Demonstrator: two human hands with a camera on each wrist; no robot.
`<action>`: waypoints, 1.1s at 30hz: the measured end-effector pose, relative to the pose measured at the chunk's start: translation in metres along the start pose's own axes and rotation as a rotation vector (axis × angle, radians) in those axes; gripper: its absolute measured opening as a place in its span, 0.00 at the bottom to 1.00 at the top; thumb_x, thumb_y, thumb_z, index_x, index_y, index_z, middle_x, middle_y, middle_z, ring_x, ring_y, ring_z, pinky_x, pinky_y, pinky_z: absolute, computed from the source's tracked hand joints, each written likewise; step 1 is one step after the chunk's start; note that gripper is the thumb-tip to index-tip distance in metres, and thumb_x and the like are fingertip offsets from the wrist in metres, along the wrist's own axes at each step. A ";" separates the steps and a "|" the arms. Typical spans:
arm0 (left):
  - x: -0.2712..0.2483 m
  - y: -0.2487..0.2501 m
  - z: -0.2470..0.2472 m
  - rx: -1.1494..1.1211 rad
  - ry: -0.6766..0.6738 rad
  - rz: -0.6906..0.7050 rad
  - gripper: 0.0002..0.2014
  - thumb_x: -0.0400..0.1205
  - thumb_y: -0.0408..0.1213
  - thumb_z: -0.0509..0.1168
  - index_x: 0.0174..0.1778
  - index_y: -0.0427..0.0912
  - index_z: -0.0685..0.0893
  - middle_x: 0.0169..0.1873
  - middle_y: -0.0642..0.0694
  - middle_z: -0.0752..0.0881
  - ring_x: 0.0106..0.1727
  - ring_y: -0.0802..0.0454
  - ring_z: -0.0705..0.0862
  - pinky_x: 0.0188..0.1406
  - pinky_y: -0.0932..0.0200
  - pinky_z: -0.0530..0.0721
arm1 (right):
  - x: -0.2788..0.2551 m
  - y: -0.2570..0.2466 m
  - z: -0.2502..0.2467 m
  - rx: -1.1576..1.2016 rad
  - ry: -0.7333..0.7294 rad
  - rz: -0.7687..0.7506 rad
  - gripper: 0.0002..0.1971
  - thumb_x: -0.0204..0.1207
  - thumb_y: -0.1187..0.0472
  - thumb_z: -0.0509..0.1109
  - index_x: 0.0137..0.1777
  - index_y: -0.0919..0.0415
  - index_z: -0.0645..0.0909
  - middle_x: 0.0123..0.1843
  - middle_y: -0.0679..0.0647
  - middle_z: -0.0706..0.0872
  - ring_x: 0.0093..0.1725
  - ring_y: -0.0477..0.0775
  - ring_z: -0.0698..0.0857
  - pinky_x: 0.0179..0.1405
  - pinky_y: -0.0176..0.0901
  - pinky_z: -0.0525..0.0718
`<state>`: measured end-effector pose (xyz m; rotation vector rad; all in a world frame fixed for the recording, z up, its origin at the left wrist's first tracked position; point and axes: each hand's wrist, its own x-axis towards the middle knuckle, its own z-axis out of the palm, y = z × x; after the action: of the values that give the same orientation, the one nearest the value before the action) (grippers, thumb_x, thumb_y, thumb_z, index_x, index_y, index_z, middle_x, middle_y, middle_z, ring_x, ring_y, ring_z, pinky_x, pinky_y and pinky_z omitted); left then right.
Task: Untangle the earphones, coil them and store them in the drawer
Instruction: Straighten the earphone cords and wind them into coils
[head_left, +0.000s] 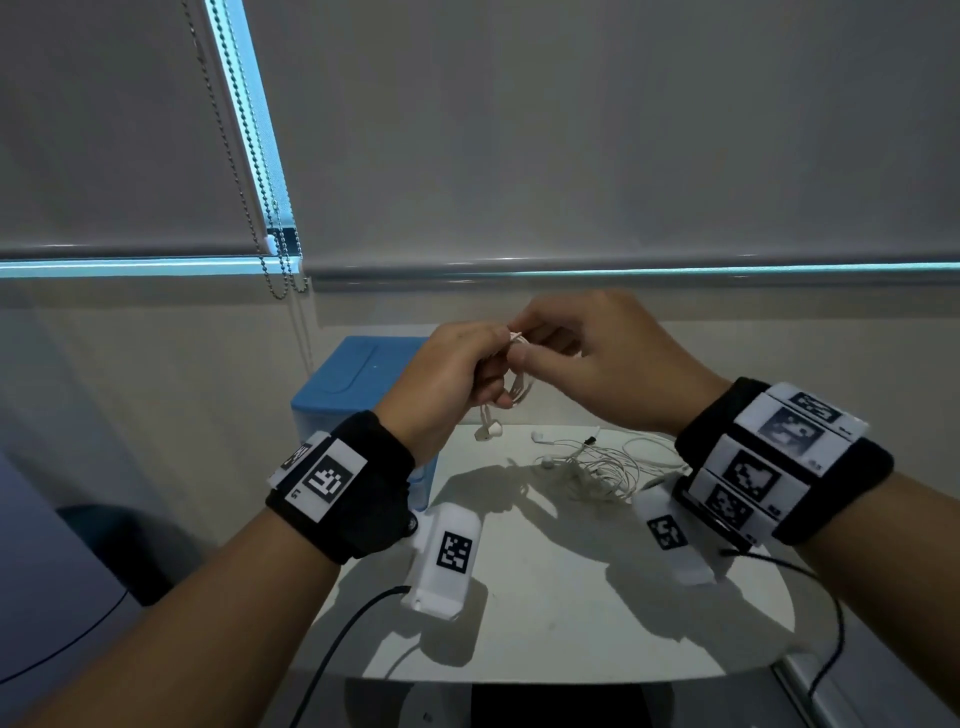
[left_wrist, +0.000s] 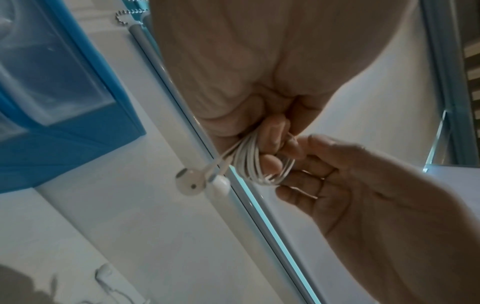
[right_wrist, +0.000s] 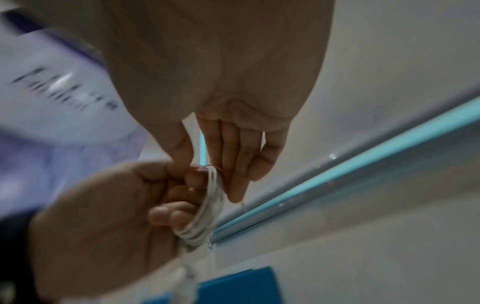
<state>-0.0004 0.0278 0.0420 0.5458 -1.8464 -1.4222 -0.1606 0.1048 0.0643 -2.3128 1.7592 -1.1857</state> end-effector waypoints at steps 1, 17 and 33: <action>0.000 -0.001 -0.001 -0.011 0.004 0.008 0.16 0.91 0.33 0.53 0.47 0.30 0.83 0.36 0.39 0.68 0.28 0.51 0.66 0.36 0.56 0.81 | 0.000 0.001 0.004 0.124 -0.017 0.051 0.06 0.80 0.59 0.75 0.54 0.55 0.90 0.43 0.47 0.94 0.45 0.47 0.92 0.52 0.53 0.90; -0.003 -0.007 -0.016 -0.100 0.163 0.090 0.11 0.82 0.25 0.71 0.60 0.30 0.85 0.45 0.31 0.91 0.42 0.48 0.91 0.49 0.54 0.92 | 0.005 0.022 0.022 0.523 0.199 0.286 0.06 0.78 0.68 0.77 0.52 0.62 0.91 0.45 0.58 0.94 0.43 0.50 0.90 0.48 0.45 0.88; -0.003 -0.011 -0.017 0.171 0.206 0.170 0.08 0.83 0.27 0.72 0.57 0.38 0.90 0.45 0.42 0.93 0.47 0.44 0.92 0.50 0.50 0.92 | 0.006 0.020 0.030 0.803 0.165 0.530 0.05 0.80 0.67 0.75 0.47 0.57 0.90 0.43 0.52 0.90 0.46 0.48 0.84 0.45 0.44 0.78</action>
<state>0.0138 0.0158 0.0329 0.5811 -1.8108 -1.0630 -0.1594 0.0794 0.0377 -1.2450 1.3996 -1.5841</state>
